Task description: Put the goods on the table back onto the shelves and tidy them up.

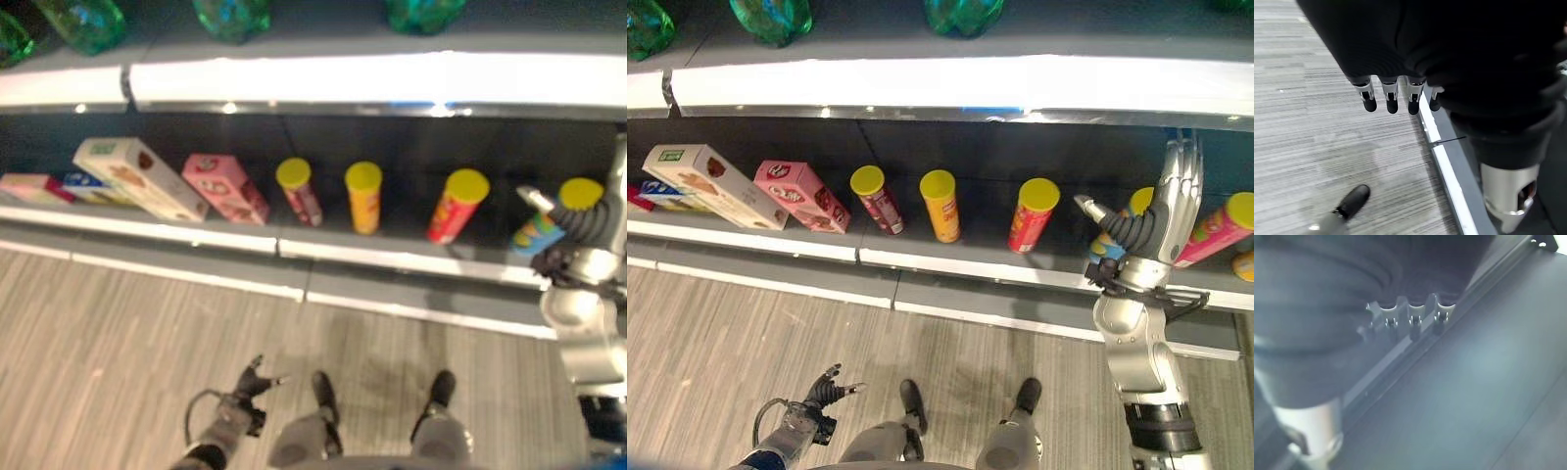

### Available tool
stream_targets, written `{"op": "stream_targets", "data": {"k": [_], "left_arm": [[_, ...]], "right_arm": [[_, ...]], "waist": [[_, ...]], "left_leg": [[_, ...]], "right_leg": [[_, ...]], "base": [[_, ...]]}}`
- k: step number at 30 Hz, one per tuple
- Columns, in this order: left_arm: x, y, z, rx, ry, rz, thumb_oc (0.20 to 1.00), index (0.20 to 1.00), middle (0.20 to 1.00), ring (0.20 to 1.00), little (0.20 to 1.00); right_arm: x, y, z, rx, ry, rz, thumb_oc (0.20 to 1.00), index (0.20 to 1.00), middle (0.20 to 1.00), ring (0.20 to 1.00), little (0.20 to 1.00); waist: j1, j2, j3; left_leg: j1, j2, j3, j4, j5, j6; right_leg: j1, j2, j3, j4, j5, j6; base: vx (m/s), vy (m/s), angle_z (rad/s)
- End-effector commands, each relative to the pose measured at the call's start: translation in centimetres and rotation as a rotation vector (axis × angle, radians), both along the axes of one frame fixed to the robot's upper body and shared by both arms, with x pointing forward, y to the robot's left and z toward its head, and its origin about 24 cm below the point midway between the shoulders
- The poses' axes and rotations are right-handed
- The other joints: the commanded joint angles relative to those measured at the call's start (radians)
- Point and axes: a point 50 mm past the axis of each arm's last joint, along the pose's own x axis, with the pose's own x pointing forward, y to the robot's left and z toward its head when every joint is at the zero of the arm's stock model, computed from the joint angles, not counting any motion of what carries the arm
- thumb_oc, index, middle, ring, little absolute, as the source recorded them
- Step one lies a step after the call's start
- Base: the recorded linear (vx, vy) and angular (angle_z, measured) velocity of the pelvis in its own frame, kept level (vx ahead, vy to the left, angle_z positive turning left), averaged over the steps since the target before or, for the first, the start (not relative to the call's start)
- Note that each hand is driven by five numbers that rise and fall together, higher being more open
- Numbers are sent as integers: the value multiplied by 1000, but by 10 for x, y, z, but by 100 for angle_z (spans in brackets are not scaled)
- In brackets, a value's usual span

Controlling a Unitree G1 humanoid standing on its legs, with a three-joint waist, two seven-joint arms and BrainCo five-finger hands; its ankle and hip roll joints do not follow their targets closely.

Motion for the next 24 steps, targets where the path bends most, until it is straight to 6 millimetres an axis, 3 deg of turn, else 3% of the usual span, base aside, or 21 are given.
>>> {"op": "stream_targets", "data": {"k": [1, 2, 5, 9, 10, 11, 12, 14, 15, 17, 19, 22, 24], "left_arm": [[5, 17, 2, 16, 14, 45, 1000, 1000, 1000, 1000, 1000], [1, 19, 1, -8, 29, 34, 1000, 1000, 1000, 1000, 1000], [-1, 19, 1, -22, 34, 27, 1000, 1000, 1000, 1000, 1000], [-8, 18, -1, -89, 47, -4, 1000, 1000, 1000, 1000, 1000], [-9, 19, -1, -89, 47, -3, 1000, 1000, 1000, 1000, 1000], [-12, 20, -1, -114, 55, -8, 1000, 1000, 1000, 1000, 1000], [-14, 20, -2, -127, 62, -9, 1000, 1000, 1000, 1000, 1000], [-16, 18, -2, -157, 62, -11, 1000, 1000, 1000, 1000, 1000], [-16, 19, -2, -157, 62, -9, 1000, 1000, 1000, 1000, 1000], [-22, 15, -4, -185, 73, -29, 1000, 1000, 1000, 1000, 1000], [-25, 12, -5, -197, 81, -34, 1000, 1000, 1000, 1000, 1000], [-25, 11, -7, -194, 87, -32, 1000, 1000, 1000, 1000, 1000], [-24, 10, -6, -196, 86, -32, 1000, 1000, 1000, 1000, 1000]], "right_arm": [[-13, -6, 5, 269, 32, 376, 1000, 1000, 1000, 1000, 1000], [-19, -14, -19, 464, 134, 512, 1000, 1000, 1000, 1000, 1000], [-20, -17, -31, 531, 200, 564, 1000, 1000, 1000, 1000, 1000], [-28, -19, -80, 773, 459, 758, 1000, 1000, 1000, 1000, 1000], [-27, -19, -80, 773, 460, 761, 1000, 1000, 1000, 1000, 1000], [-36, -23, -112, 859, 620, 758, 1000, 1000, 1000, 1000, 1000], [-42, -24, -125, 884, 695, 753, 1000, 1000, 1000, 1000, 1000], [-60, -24, -165, 920, 913, 678, 1000, 1000, 1000, 1000, 1000], [-60, -24, -166, 920, 914, 680, 1000, 1000, 1000, 1000, 1000], [-94, -27, -215, 970, 1164, 538, 1000, 1000, 1000, 1000, 1000], [-112, -25, -247, 1046, 1254, 411, 1000, 1000, 1000, 1000, 1000], [-126, -18, -275, 1097, 1326, 248, 1000, 1000, 1000, 1000, 1000], [-127, -16, -279, 1115, 1324, 217, 1000, 1000, 1000, 1000, 1000]], "waist": [[-25, -8, -35], [-39, -21, -53], [-42, -27, -62], [-45, -46, -90], [-45, -47, -90], [-44, -55, -98], [-43, -57, -102], [-36, -63, -107], [-37, -64, -107], [-27, -70, -114], [-23, -73, -115], [-19, -71, -118], [-19, -72, -117]], "left_leg": [[52, 82, 41, 2, -66, -109], [64, 89, 56, 0, -63, -116], [71, 91, 65, 0, -63, -119], [103, 99, 85, 0, -66, -128], [104, 99, 85, 0, -66, -128], [120, 100, 93, 0, -68, -129], [126, 102, 96, 0, -67, -131], [135, 105, 96, 0, -65, -132], [135, 105, 96, 0, -65, -132], [154, 106, 95, 0, -71, -131], [166, 106, 94, 0, -75, -128], [182, 104, 95, 0, -79, -124], [188, 103, 96, 0, -81, -122]], "right_leg": [[2, -43, 60, 60, -52, 69], [14, -35, 60, 43, -44, 70], [21, -31, 62, 36, -41, 70], [44, -20, 70, 27, -43, 66], [44, -20, 70, 26, -43, 66], [59, -17, 72, 23, -45, 64], [65, -15, 69, 22, -47, 64], [73, -12, 68, 27, -54, 62], [73, -12, 68, 27, -54, 62], [92, -12, 63, 30, -58, 60], [101, -10, 64, 32, -59, 59], [111, -11, 66, 35, -62, 57], [114, -10, 69, 36, -64, 57]], "base": [[71, -20, -18], [54, -15, -19], [33, -12, -24], [46, -15, -24], [34, -6, -11], [44, -8, -8], [49, -14, 3], [14, -20, 4], [17, -16, -4], [48, -18, -7], [49, -19, 0], [32, -13, -5], [23, -10, -23]]}}
